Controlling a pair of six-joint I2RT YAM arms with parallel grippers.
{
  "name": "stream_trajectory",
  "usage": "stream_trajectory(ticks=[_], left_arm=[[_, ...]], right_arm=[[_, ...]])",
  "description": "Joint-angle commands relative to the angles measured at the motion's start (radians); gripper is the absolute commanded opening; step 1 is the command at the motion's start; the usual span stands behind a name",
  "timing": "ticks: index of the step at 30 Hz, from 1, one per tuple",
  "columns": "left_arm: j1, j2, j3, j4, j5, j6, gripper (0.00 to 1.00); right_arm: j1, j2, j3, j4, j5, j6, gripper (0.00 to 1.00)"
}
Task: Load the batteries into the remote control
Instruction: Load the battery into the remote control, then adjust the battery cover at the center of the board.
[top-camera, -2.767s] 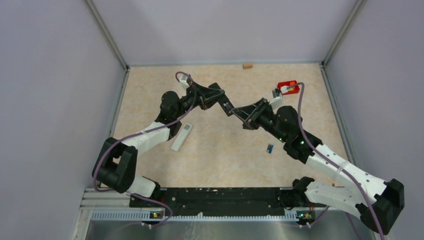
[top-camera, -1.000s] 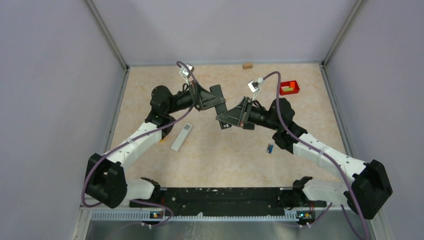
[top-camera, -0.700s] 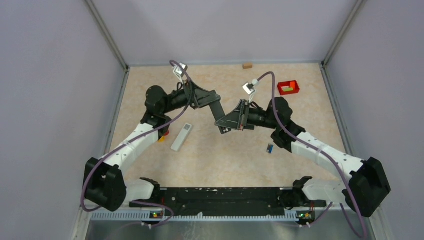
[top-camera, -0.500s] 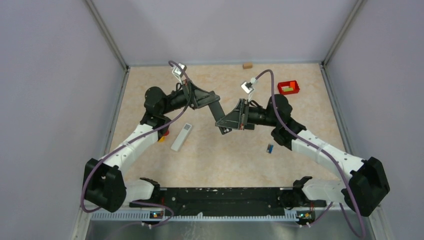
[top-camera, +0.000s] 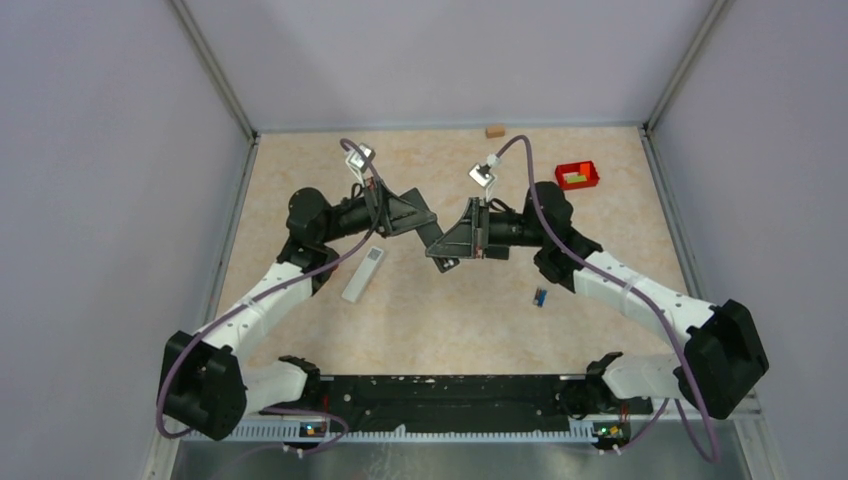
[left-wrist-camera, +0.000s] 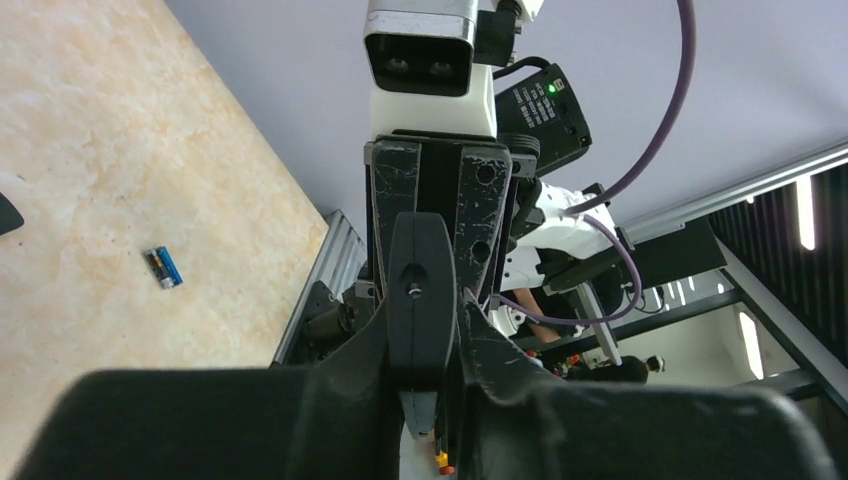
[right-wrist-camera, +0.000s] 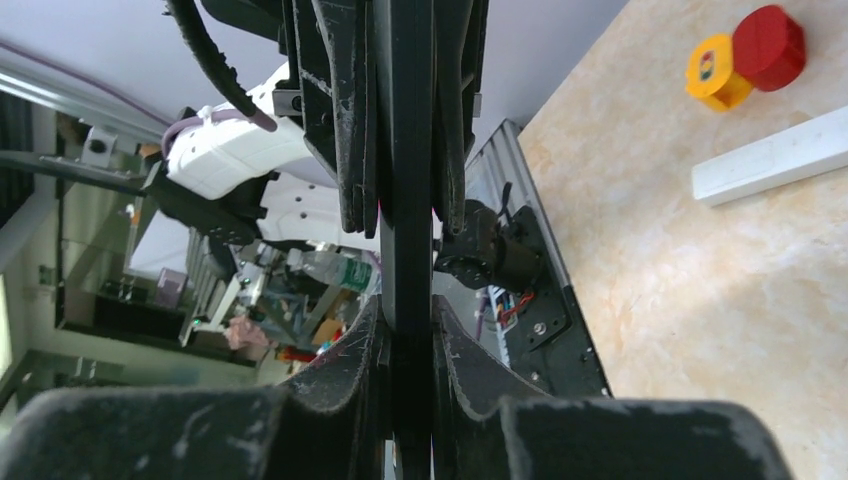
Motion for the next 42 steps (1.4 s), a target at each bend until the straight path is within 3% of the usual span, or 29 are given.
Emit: stream_trajectory(ticks=[1,3,5,9,14,18,23,25,34,42], left_arm=[[-0.002,-0.072,-0.014,-0.046,0.029,0.049,0.00],[-0.001,-0.090,-0.016,-0.096,0.002,0.095,0.00],[0.003,-0.096,-0.013,-0.167,-0.037,0.135,0.00],[0.029,-0.091,0.005,-0.273,-0.110,0.193,0.00],[0.124,-0.079,0.015,-0.356,-0.198,0.235,0.00],[0.186,-0.061,0.012,-0.376,-0.222,0.245,0.00],[0.194,-0.024,0.026,-0.373,-0.227,0.266,0.00],[0.194,-0.019,0.028,-0.373,-0.223,0.286,0.00],[0.193,0.015,0.033,-0.360,-0.169,0.352,0.00],[0.193,0.031,0.046,-0.350,-0.150,0.356,0.00]], right_arm=[[-0.004,0.003,0.061,0.085,-0.071,0.021,0.14],[-0.008,-0.007,0.069,0.039,-0.070,-0.016,0.46],[-0.017,-0.020,0.089,-0.046,-0.060,-0.087,0.69],[-0.083,-0.060,0.125,-0.201,-0.011,-0.234,0.76],[-0.271,-0.116,0.096,-0.289,0.041,-0.305,0.74],[-0.365,-0.066,0.103,-0.464,0.240,-0.458,0.69],[-0.394,0.208,0.249,-0.687,0.508,-0.592,0.23],[-0.393,0.286,0.259,-0.660,0.533,-0.604,0.17],[-0.394,0.542,0.310,-0.661,0.622,-0.645,0.16],[-0.393,0.572,0.253,-0.680,0.641,-0.673,0.16]])
